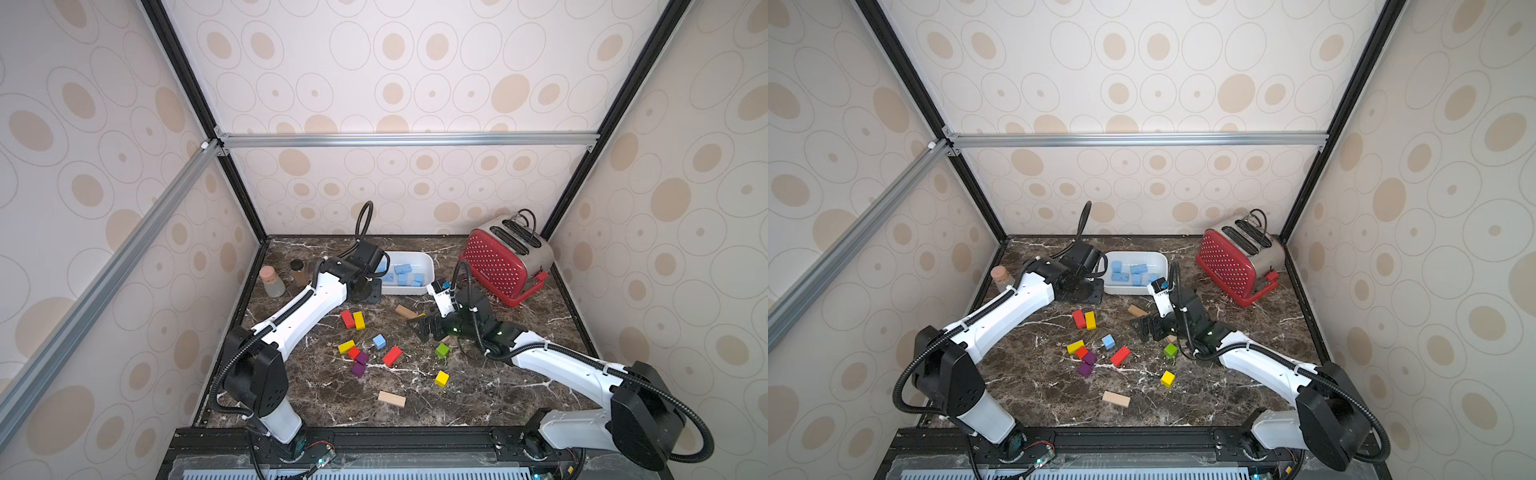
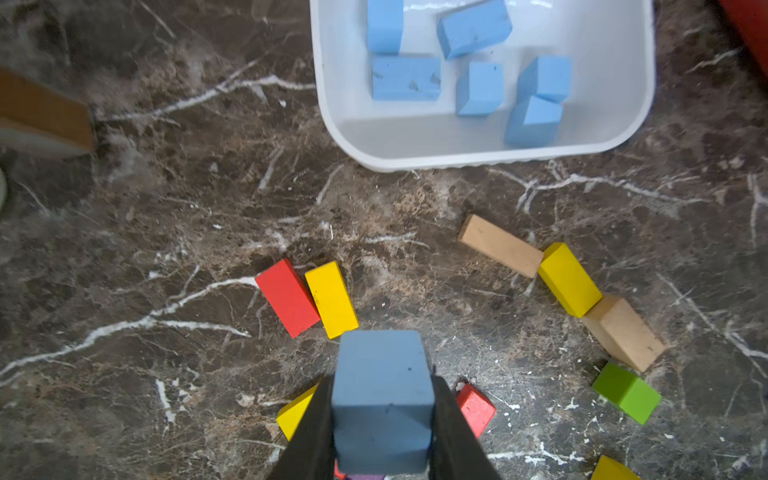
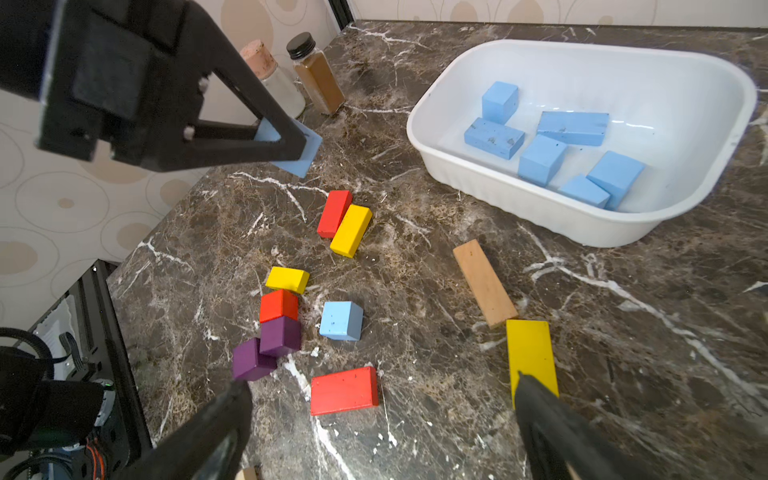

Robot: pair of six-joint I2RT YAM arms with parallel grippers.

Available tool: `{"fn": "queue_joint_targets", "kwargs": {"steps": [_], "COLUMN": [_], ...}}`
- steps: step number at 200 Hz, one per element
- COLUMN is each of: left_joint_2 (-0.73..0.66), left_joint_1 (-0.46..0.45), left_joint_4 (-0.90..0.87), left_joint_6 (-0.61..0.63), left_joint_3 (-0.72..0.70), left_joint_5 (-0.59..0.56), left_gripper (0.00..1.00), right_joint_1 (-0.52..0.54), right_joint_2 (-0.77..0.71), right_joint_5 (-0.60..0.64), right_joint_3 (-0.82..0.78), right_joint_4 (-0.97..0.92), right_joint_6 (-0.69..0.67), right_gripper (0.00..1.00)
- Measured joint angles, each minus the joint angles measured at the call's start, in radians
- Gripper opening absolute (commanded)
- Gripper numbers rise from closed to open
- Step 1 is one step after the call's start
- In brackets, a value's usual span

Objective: Pick out the blue building blocks
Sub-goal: Place the building block in the storage box.

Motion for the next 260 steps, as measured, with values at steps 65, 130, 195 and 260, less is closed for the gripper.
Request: {"fn": "queue_joint_targets", "kwargs": {"steps": [65, 130, 195, 260], "left_joint_2": [0.154, 0.347, 0.513, 0.671], "left_joint_1": [0.0, 0.0, 0.005, 0.02], "left_joint_4": [-0.001, 0.006, 0.041, 0.085], "left_joint_6": [0.057, 0.126, 0.163, 0.16], "left_joint_3": [0.23, 0.414, 0.561, 0.68], "left_joint_5": [-0.027, -0.038, -0.032, -0.003], "left_gripper": [0.0, 0.0, 0.0, 0.0], "right_joint_1": [-0.071, -0.145, -0.184, -0.23], "right_joint_2": [0.0, 0.003, 0.03, 0.066], "right_joint_5": [-0.026, -0.034, -0.045, -0.064], "right_joint_3": [0.056, 0.059, 0.059, 0.059], "right_joint_4": [-0.073, -0.113, -0.092, -0.056], "right_joint_6": [0.025, 0.028, 0.018, -0.002], "right_gripper": [1.0, 1.0, 1.0, 1.0]}}
